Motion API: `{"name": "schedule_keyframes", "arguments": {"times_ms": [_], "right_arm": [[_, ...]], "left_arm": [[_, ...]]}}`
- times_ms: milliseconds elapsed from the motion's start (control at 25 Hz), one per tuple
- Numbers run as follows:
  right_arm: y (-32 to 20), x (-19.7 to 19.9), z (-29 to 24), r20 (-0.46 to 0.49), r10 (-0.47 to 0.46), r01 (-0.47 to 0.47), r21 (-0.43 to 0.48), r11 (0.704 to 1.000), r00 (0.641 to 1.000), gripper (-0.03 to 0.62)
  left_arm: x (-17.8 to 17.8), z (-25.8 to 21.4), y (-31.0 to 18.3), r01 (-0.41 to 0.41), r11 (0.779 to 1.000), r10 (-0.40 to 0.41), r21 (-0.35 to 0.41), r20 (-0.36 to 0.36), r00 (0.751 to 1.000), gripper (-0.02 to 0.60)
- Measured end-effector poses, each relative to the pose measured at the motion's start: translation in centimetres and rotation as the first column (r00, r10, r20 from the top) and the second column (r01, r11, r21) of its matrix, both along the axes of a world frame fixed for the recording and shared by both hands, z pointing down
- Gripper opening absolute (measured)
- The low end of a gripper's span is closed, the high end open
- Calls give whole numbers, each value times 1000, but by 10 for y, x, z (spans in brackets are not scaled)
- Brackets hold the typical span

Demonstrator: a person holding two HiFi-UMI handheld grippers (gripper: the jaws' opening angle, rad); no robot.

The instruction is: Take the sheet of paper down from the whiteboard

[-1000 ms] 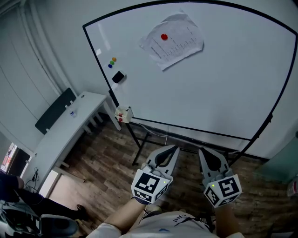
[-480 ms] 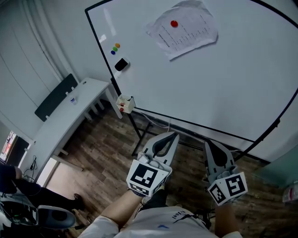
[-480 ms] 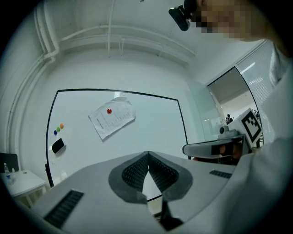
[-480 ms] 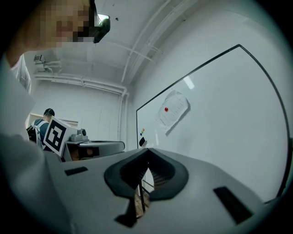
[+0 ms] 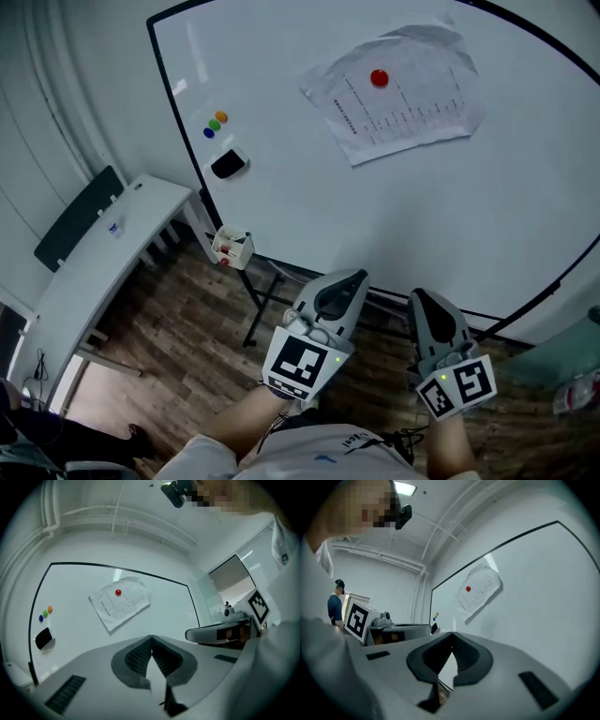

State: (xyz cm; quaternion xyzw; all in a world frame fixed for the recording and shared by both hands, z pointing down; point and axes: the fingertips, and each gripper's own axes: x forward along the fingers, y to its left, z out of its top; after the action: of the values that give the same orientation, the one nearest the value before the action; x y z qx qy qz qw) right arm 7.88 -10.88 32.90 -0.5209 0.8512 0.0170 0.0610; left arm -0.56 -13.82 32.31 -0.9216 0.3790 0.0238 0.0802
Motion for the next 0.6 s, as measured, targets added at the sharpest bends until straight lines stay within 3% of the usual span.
{"name": "schedule_keyframes", "arguments": {"times_ms": [280, 480, 600], "right_arm": [[-68, -9, -19, 15, 93, -94, 41, 995, 996, 14], [-99, 2, -36, 29, 138, -140, 67, 988, 990, 14], [-119, 11, -50, 50, 146, -150, 89, 985, 988, 15]], "left_arm": [[-7, -25, -70, -73, 996, 73, 59, -6, 997, 14], [0, -59, -105, -83, 983, 85, 166, -1, 996, 14], [8, -75, -124, -89, 979, 90, 185, 0, 996, 15]]}}
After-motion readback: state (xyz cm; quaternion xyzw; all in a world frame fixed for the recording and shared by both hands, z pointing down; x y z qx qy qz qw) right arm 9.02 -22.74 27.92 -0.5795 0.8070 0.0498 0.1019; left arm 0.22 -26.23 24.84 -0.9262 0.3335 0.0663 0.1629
